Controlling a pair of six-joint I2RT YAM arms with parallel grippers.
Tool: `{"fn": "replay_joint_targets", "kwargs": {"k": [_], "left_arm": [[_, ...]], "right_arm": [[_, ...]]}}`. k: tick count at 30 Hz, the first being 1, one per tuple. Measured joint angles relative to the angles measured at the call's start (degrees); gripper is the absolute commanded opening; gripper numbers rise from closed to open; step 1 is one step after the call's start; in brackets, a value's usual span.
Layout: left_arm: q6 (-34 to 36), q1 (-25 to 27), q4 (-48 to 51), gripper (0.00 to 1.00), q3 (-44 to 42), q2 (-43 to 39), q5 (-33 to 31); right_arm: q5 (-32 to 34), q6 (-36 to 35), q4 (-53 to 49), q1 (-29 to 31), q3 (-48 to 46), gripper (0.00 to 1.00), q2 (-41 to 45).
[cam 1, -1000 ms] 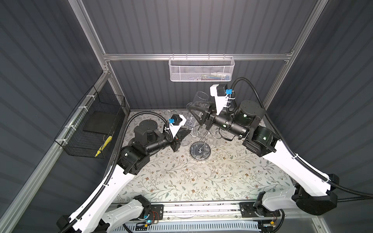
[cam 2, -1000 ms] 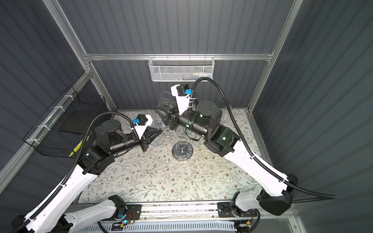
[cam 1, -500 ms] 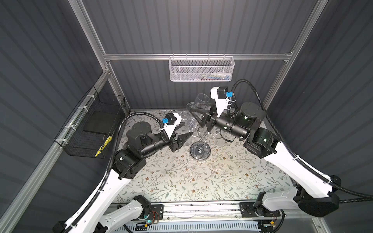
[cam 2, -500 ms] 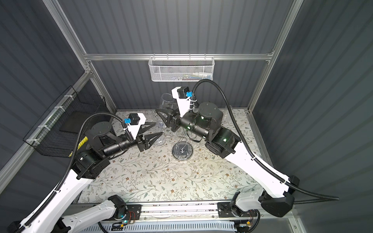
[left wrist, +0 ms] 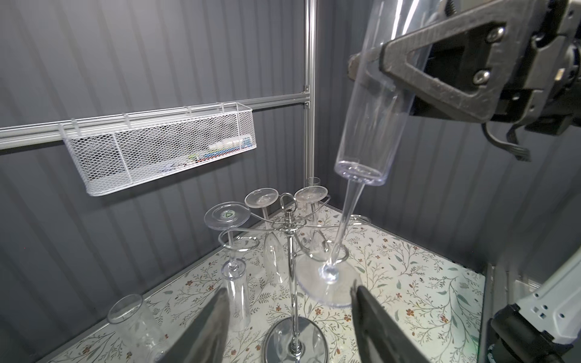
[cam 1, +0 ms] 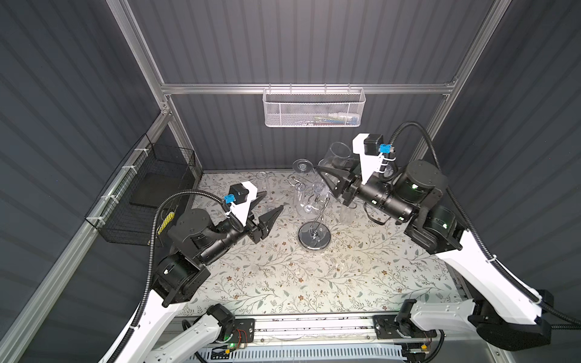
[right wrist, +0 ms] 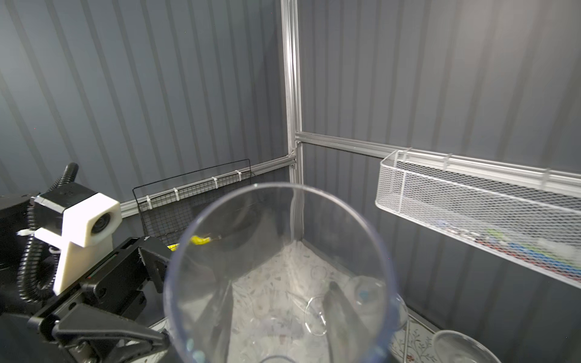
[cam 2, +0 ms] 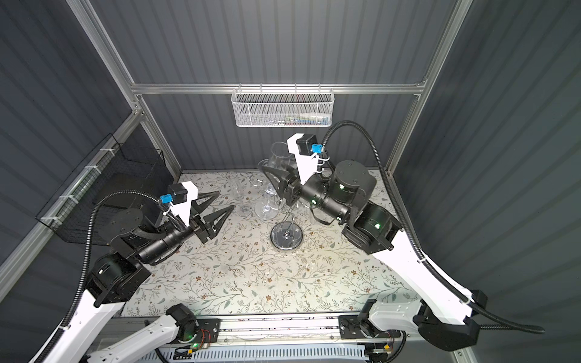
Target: Take the wine glass off the wine glass rack
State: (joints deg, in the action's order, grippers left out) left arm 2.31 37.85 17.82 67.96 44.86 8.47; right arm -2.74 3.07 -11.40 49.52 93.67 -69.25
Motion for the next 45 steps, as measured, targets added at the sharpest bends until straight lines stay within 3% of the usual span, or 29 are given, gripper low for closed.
{"fn": "replay_joint_targets", "kwargs": {"k": [7,45], "left_arm": [[-0.66,0.0,-0.04,0.63,-0.22,0.68,-1.44],[-1.07,0.0,0.2,0.64,-0.63,2.16,-1.46]], "right_arm": [[-0.76,0.0,0.87,-1.42,0.0,0.4,2.69],[-5.95,4.35,3.26,-1.44,-1.44,0.39,0.57]]}}
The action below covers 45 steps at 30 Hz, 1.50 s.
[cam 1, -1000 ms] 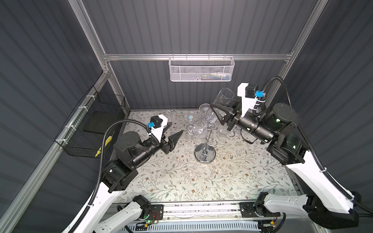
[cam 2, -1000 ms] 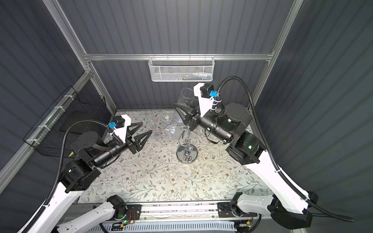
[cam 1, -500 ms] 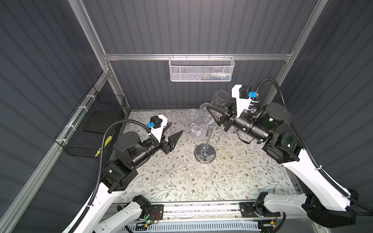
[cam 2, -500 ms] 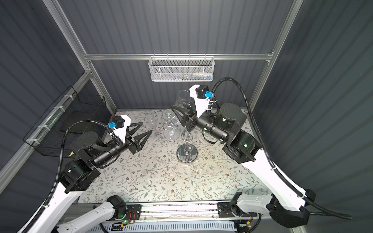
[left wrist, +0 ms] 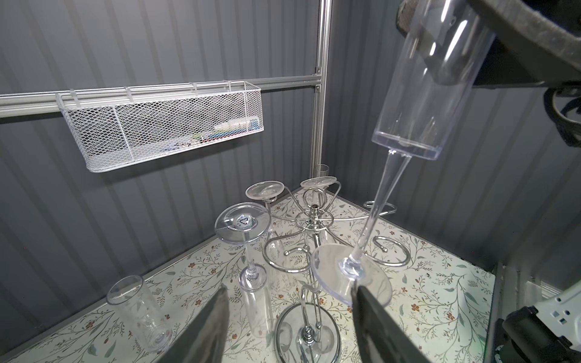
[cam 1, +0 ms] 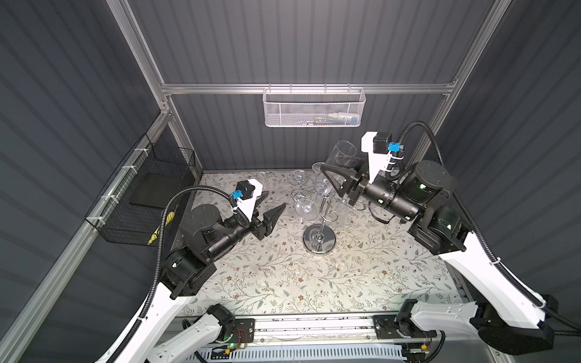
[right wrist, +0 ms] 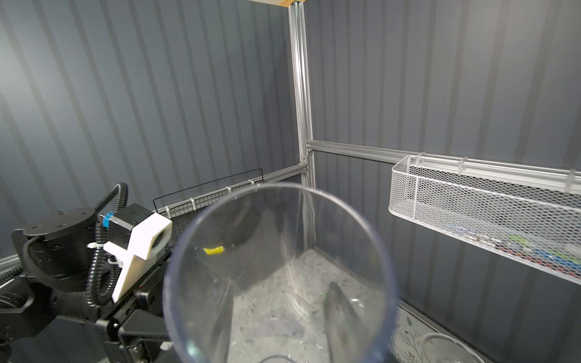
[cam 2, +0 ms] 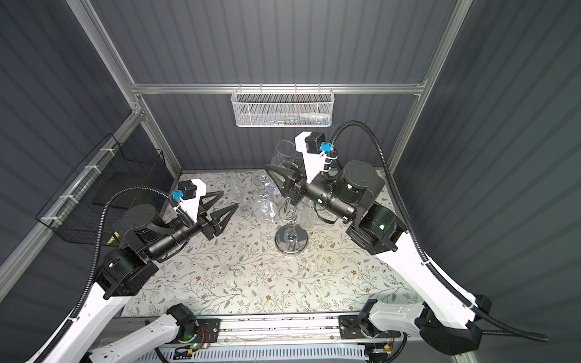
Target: Take the wine glass off the wine glass rack
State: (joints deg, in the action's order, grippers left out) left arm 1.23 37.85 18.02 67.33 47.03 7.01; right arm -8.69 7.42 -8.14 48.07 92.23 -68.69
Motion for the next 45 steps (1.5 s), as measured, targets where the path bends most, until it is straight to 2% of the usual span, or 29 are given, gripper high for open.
{"fn": "replay_joint_targets", "kwargs": {"k": [8,14,18,23,30,39,45], "left_arm": [[0.0,0.0,-0.02,0.63,0.0,0.52,0.02],[0.02,0.0,-0.07,0.64,0.0,0.52,0.02],[0.02,0.0,-0.11,0.64,0.0,0.76,0.02],[0.0,0.0,-0.22,0.63,0.0,1.27,0.0],[0.0,0.0,-1.55,0.63,0.0,2.29,-0.28],[-0.15,0.0,-5.27,0.63,-0.13,5.11,-3.15],[-0.94,0.0,-9.81,0.63,-2.62,5.2,-10.34]], "right_arm": [[1.2,-1.92,0.07,0.0,0.33,0.39,2.29],[7.8,-9.31,-3.82,-0.85,2.82,0.38,4.92],[12.39,-13.79,-5.55,-4.55,3.63,0.38,7.15],[18.23,-18.29,-6.84,-11.28,2.12,0.39,10.01],[22.4,-20.87,-7.02,-24.0,-6.93,0.39,14.16],[18.56,-16.26,-3.67,-41.53,-22.91,0.39,15.1],[13.11,-11.3,5.99,-52.98,-35.89,0.39,12.81]]}}
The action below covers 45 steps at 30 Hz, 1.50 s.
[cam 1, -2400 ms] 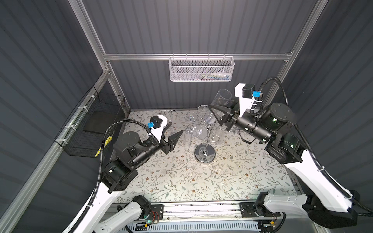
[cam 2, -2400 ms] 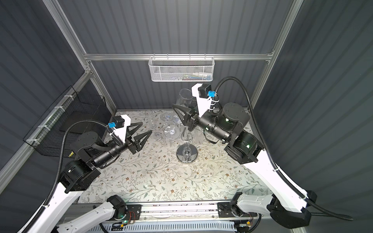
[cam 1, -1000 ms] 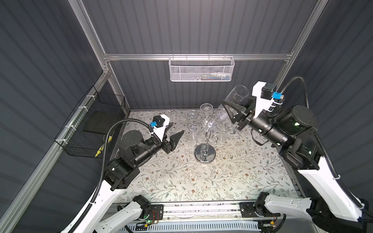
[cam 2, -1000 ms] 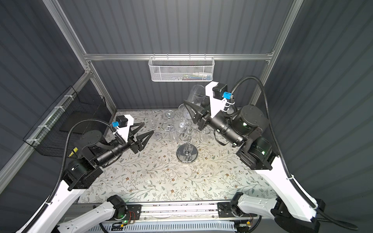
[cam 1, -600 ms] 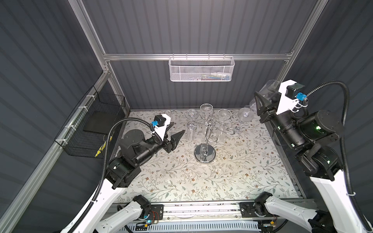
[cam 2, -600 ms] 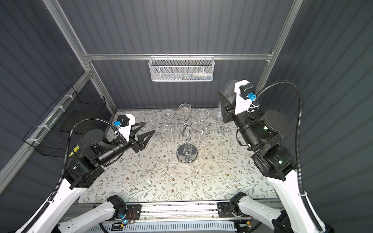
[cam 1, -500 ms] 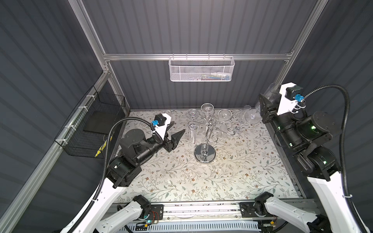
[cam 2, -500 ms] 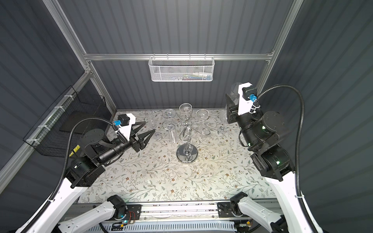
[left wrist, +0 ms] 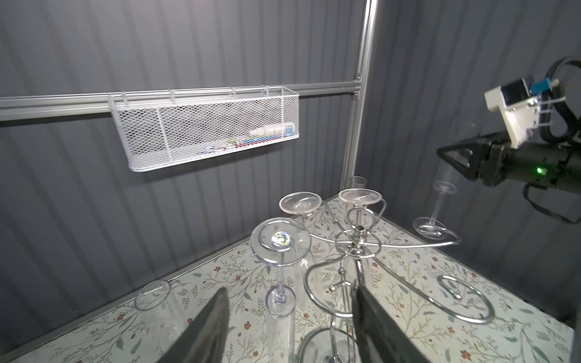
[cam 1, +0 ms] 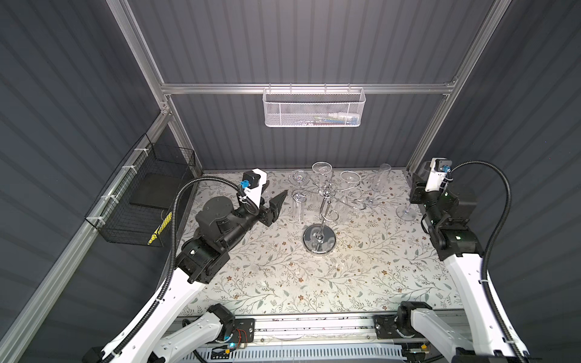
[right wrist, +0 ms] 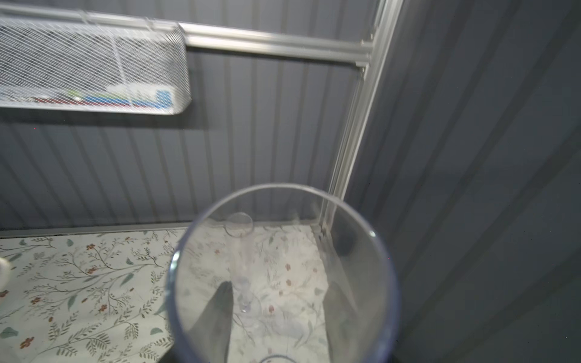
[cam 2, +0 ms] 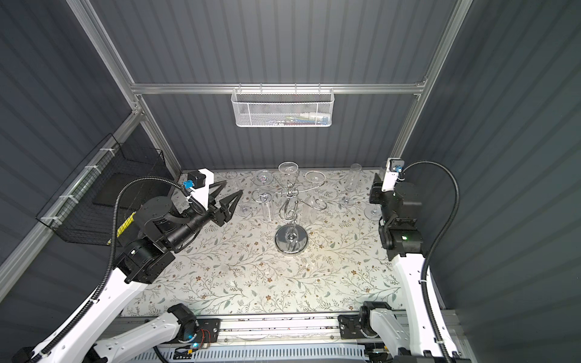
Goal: Take the wine glass off the wine glass rack
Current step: 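Lower the clear flute onto the table with the right gripper, then open the right gripper to release the standing flute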
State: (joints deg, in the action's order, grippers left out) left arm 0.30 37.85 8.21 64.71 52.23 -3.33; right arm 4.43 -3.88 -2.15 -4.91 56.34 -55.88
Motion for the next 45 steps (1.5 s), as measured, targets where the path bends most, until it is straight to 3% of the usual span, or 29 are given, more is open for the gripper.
{"fn": "replay_joint_targets", "kwargs": {"k": [10,21,36,43,45], "left_arm": [[-2.36,0.0,-4.92,0.63,-2.23,4.55,-13.7],[-3.54,0.0,-7.02,0.63,-2.27,9.6,-19.76],[-3.54,0.0,-8.09,0.64,-2.27,12.83,-22.21],[-3.54,0.0,-8.09,0.64,-2.27,12.83,-22.23],[-3.54,0.0,-8.11,0.64,-2.27,12.83,-22.21]], "right_arm": [[-6.6,3.08,20.7,-7.98,-5.42,0.39,-21.86],[-12.02,2.29,35.5,-8.72,4.39,0.38,-43.45],[-13.46,0.79,41.68,-8.72,8.52,0.39,-52.09],[-14.25,0.63,41.75,-8.72,9.05,0.44,-52.54],[-14.4,0.63,41.77,-8.72,9.05,0.52,-52.57]]}}
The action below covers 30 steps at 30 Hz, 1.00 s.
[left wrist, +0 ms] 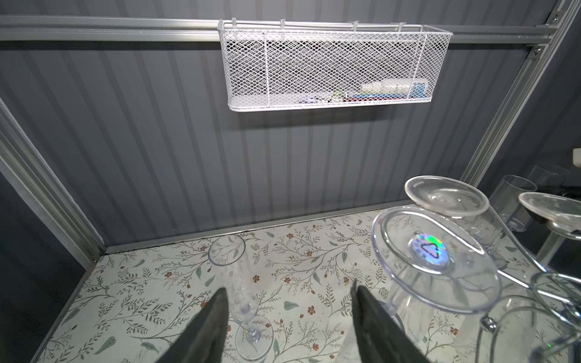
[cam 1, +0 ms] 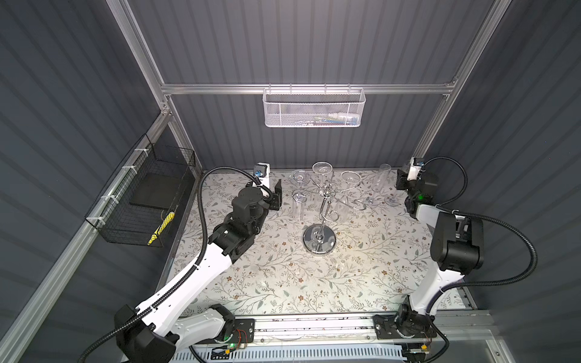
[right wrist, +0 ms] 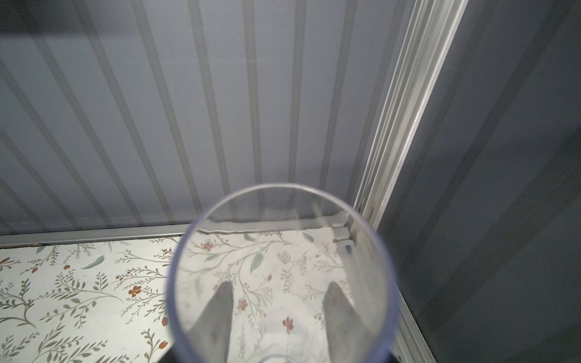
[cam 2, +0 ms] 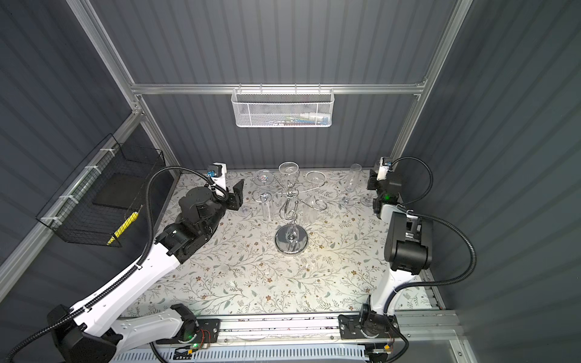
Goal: Take the wine glass off the wine glass rack
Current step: 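Open the right gripper to release the standing flute, then draw the right gripper back while the left gripper reaches toward the rack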
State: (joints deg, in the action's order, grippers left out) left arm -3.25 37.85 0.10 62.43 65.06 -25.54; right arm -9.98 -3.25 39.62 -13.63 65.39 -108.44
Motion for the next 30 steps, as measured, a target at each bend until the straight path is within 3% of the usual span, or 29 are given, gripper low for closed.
{"fn": "replay_joint_targets", "kwargs": {"k": [2,4,6,16,24,30], "left_arm": [[0.0,0.0,0.0,0.64,0.0,0.0,0.0],[0.0,0.0,0.02,0.64,0.0,0.0,0.0],[0.0,0.0,0.02,0.64,0.0,-0.02,0.0],[-0.48,0.0,0.17,0.67,0.0,-2.32,0.52],[-1.51,0.0,3.56,0.68,0.07,-6.73,4.94],[-2.64,0.0,6.73,0.68,0.07,-9.88,9.88]], "right_arm": [[-0.13,-0.11,-0.02,0.0,0.0,0.58,0.0],[-0.13,-0.07,-0.09,0.0,0.0,0.71,0.0],[-0.11,0.2,-0.26,0.0,0.0,0.99,0.0],[0.9,0.22,-1.7,0.0,-1.73,0.99,3.28],[6.29,1.46,-2.27,0.0,-8.2,0.99,16.7],[12.9,6.12,-10.51,0.0,-10.12,0.99,27.61]]}}
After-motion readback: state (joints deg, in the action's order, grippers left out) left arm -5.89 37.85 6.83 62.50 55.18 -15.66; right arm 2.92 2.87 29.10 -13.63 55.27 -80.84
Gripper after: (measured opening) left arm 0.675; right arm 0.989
